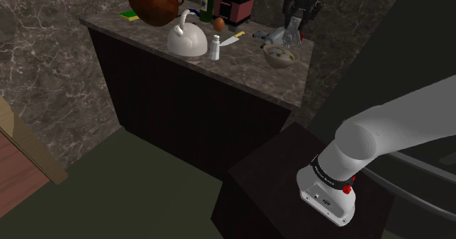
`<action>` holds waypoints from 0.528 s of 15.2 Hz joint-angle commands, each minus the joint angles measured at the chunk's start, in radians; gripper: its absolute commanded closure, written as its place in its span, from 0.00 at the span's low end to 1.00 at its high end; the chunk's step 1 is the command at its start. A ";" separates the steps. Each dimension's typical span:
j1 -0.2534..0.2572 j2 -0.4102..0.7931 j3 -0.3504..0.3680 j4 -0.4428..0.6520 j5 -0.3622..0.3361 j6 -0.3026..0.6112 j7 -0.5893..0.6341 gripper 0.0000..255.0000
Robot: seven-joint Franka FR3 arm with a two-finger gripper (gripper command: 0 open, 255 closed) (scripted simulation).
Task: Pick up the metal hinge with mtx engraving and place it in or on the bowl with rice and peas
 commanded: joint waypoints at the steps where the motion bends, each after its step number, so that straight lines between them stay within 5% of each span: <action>1: -0.011 0.053 -0.028 0.061 -0.006 -0.008 -0.039 1.00; 8: -0.047 0.286 -0.117 0.329 0.010 -0.045 -0.171 1.00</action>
